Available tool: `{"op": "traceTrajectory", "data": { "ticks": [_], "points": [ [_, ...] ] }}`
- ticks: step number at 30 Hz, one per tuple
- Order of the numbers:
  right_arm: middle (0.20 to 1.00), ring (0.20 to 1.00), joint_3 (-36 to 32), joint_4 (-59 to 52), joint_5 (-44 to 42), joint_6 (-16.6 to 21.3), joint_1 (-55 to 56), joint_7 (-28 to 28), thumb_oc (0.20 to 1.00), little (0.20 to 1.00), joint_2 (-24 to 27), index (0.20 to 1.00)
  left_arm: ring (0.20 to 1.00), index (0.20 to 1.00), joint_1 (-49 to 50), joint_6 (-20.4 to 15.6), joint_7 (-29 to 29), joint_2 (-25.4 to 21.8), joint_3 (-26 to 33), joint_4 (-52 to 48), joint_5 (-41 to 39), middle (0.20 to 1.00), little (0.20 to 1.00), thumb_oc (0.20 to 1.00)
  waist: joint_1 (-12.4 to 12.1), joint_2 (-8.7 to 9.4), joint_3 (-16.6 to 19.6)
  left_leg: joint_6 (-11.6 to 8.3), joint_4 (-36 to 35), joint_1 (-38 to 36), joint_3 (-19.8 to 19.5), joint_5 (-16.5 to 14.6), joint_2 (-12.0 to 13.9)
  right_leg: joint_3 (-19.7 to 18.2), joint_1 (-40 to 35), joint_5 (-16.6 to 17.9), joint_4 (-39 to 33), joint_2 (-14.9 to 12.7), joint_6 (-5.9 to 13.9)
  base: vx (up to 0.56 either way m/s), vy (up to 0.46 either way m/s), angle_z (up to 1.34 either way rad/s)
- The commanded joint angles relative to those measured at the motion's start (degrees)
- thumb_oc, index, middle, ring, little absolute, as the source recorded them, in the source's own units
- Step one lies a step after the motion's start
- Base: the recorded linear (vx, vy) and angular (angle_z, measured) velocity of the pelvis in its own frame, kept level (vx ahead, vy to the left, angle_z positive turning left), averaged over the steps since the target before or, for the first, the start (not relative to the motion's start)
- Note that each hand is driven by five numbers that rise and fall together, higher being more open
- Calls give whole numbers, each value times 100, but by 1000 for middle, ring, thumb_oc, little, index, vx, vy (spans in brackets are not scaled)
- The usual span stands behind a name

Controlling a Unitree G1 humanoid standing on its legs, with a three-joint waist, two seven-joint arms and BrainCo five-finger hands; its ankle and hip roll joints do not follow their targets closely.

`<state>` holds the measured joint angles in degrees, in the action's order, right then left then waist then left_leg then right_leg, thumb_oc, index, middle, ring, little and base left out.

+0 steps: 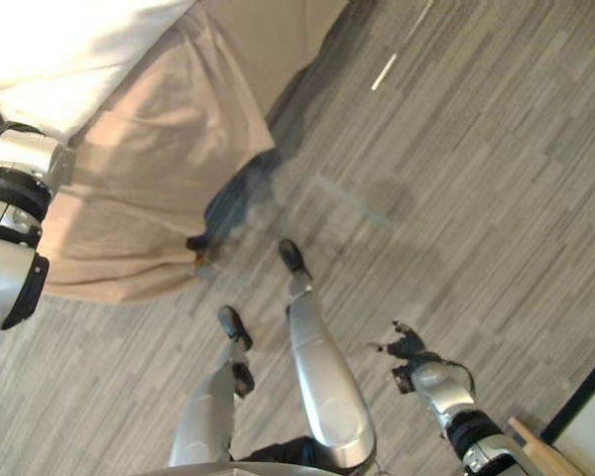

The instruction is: Tidy up the quilt and then pick up the clothes from the bed and put them into the laundry hamper.

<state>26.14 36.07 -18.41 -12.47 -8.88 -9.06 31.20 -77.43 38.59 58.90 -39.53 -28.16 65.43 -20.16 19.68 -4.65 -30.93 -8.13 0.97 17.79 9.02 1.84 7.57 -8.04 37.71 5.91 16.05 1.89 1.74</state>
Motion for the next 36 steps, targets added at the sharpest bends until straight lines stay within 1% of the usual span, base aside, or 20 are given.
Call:
{"op": "traceTrajectory", "data": {
  "ticks": [1,3,4,5,7,8,9,12,16,17,18,19,20,24,27,28,29,30,34,36],
  "points": [
    [1000,1000,114,194,33,51,436,-185,1000,1000,-412,1000,200,200,48,-1862,1015,-593,330,-161,-261,200,200,200,-262,492,197,166,261,665,-190,430,148,308,-428,-1002,350,-117,106,-68,-99,14],
    [1000,1000,152,272,-7,37,487,-254,1000,1000,-568,1000,200,200,291,-2486,1322,-453,625,-631,-55,200,200,200,-373,552,264,176,241,568,-247,386,149,376,-578,-1027,276,-125,112,-51,-94,14],
    [1000,1000,152,284,-16,28,504,-268,1000,1000,-596,1000,200,200,391,-2589,1417,-415,693,-782,-5,200,200,200,-397,558,278,178,237,542,-262,378,152,393,-615,-1030,260,-126,114,-49,-94,22],
    [1000,1000,137,351,1,-15,557,-301,1000,1000,-710,1000,200,200,800,-3093,1688,-267,969,-1353,169,200,200,200,-519,579,342,183,224,446,-328,346,168,464,-753,-1047,199,-131,118,-58,-67,24],
    [1000,1000,84,473,56,-17,657,-352,1000,1000,-844,1000,200,200,1508,-3675,1977,-56,1384,-2086,498,200,200,200,-707,591,439,182,192,286,-423,309,199,583,-1004,-1060,66,-157,112,-60,-53,25],
    [1000,1000,83,480,86,-15,661,-345,1000,1000,-850,1000,200,200,1553,-3703,1973,-45,1412,-2122,502,200,200,200,-722,583,456,179,183,296,-428,328,211,591,-1007,-1028,32,-149,107,-43,-30,27],
    [1000,1000,46,537,149,-20,724,-378,1000,1000,-916,1000,200,200,2039,-4027,2066,156,1695,-2526,770,200,200,200,-838,603,512,190,190,193,-499,270,208,656,-1153,-1071,-7,-172,106,-34,-16,27],
    [1000,1000,15,600,229,-106,805,-408,1000,1000,-1049,1000,200,200,3082,-4475,2134,672,2194,-3287,1398,200,200,200,-1114,678,663,190,199,61,-641,190,210,816,-1453,-1083,-173,-230,92,-35,-39,27],
    [1000,1000,60,916,237,-85,746,-455,1000,1000,-1281,1000,200,200,4235,-5029,1477,1319,2159,-3937,1866,200,200,200,-1507,864,853,235,225,-109,-869,83,91,994,-1890,-971,-507,-357,101,-45,-7,38],
    [1000,1000,60,1023,230,-62,723,-458,1000,1000,-1327,1000,395,395,4499,-5078,1282,1445,2004,-4032,1878,395,395,395,-1600,885,881,241,230,-165,-913,55,58,1046,-2015,-947,-582,-389,106,-50,25,39],
    [1000,1000,-9,1173,171,-45,677,-442,1000,1000,-1412,1000,1000,1000,4936,-5224,924,1712,1716,-4082,1978,1000,1000,1000,-1759,917,887,286,254,-264,-989,-6,-24,1117,-2227,-893,-696,-462,146,-40,20,44],
    [1000,1000,-24,1207,147,-42,666,-443,1000,1000,-1430,1000,1000,1000,5036,-5265,855,1760,1631,-4096,2060,1000,1000,1000,-1797,919,884,296,259,-286,-1005,-21,-43,1138,-2282,-882,-724,-483,159,-52,-11,50],
    [1000,1000,-82,1318,75,-59,616,-470,1000,1000,-1514,1000,1000,1000,5398,-5297,374,1892,1304,-4108,2321,1000,1000,1000,-1947,921,857,336,265,-379,-1064,-71,-125,1228,-2484,-829,-831,-563,203,-35,-17,36],
    [1000,1000,-194,1567,84,-154,476,-491,1000,1000,-1583,1000,1000,1000,6054,-5436,-486,1789,509,-4041,2691,1000,1000,1000,-2243,821,806,404,141,-694,-1131,-159,-302,1396,-2945,-696,-1102,-742,325,-45,24,41],
    [1000,1000,-246,1717,-23,-170,447,-576,1000,1000,-1595,1000,1000,1000,6422,-5407,-852,1842,238,-3930,2635,1000,1000,1000,-2363,746,820,440,58,-842,-1183,-179,-392,1465,-3105,-628,-1193,-812,379,-17,34,20],
    [1000,1000,-406,1943,-321,-118,471,-764,1000,1000,-1676,1000,1000,1000,6951,-5269,-986,2011,69,-3622,2253,1000,1000,1000,-2464,670,876,479,-21,-1030,-1265,-193,-474,1524,-3300,-585,-1270,-873,447,10,46,27],
    [1000,1000,-461,1993,-378,-117,471,-783,1000,1000,-1703,1000,1000,1000,7085,-5302,-980,2081,86,-3453,2169,1000,1000,1000,-2484,668,896,486,-27,-1065,-1283,-193,-490,1531,-3337,-568,-1287,-883,464,35,44,20],
    [1000,1000,-589,2100,-564,-118,478,-818,1000,1000,-1759,1000,1000,1000,7344,-5100,-955,2228,178,-3030,1731,1000,1000,1000,-2523,667,947,501,-43,-1136,-1321,-191,-527,1538,-3417,-528,-1335,-897,497,21,36,16],
    [1000,1000,-1189,2602,-1123,174,500,-1165,1000,1000,-1925,1000,1000,1000,7958,-4542,-1043,2778,1418,-920,-714,1000,1000,1000,-2619,678,1138,511,-15,-1339,-1383,-193,-591,1495,-3669,-433,-1481,-928,573,54,46,8],
    [1000,1000,-1413,2577,-1396,230,507,-1399,1000,1000,-1893,1000,1000,1000,8062,-4369,-1053,2766,1911,-446,-837,1000,1000,1000,-2643,730,1212,515,12,-1411,-1384,-214,-576,1467,-3762,-422,-1500,-921,584,112,-11,-4]
  ]
}}
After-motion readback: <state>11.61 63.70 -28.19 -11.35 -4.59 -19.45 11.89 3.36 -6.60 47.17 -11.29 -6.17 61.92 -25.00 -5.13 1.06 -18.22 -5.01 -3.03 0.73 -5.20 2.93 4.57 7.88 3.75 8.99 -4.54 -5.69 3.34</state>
